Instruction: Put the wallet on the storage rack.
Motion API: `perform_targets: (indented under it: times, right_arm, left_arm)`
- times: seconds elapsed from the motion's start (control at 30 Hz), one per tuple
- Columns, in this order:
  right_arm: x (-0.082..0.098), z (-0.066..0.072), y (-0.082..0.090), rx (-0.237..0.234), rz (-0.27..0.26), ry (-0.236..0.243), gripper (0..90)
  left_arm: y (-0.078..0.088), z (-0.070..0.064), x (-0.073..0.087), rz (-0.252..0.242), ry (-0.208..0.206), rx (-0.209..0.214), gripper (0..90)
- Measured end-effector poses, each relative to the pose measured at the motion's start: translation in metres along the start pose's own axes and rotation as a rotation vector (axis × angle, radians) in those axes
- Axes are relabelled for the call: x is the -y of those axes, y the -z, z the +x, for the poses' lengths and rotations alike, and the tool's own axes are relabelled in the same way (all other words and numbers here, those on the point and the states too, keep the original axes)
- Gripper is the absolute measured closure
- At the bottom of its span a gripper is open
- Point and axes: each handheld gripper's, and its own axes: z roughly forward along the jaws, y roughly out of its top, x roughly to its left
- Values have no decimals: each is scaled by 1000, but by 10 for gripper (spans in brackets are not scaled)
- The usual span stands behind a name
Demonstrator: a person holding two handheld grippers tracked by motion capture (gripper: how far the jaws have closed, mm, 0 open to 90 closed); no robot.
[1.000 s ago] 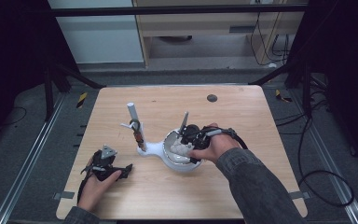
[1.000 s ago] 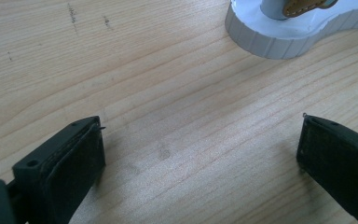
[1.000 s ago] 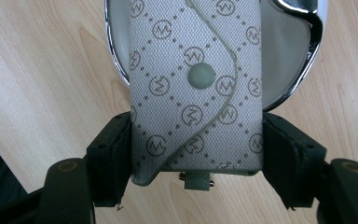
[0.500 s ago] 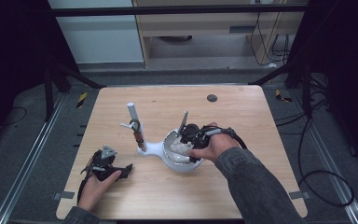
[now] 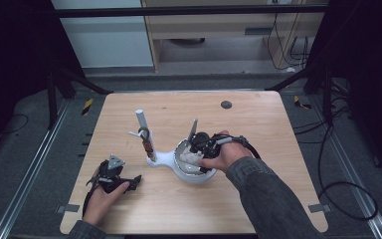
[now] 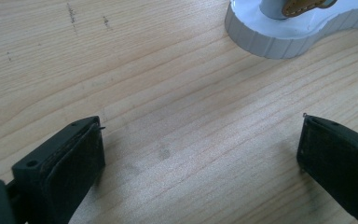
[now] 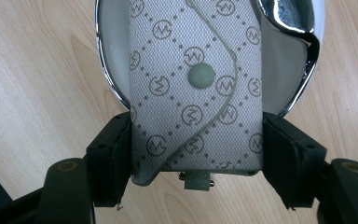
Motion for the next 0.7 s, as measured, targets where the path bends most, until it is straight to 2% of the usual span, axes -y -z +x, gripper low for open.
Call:
perform_targets:
  times: [0.7]
  right_arm:
    - [-8, -3, -9, -10, 2, -3, 313]
  left_arm:
    - [0, 0, 0, -2, -3, 4, 0]
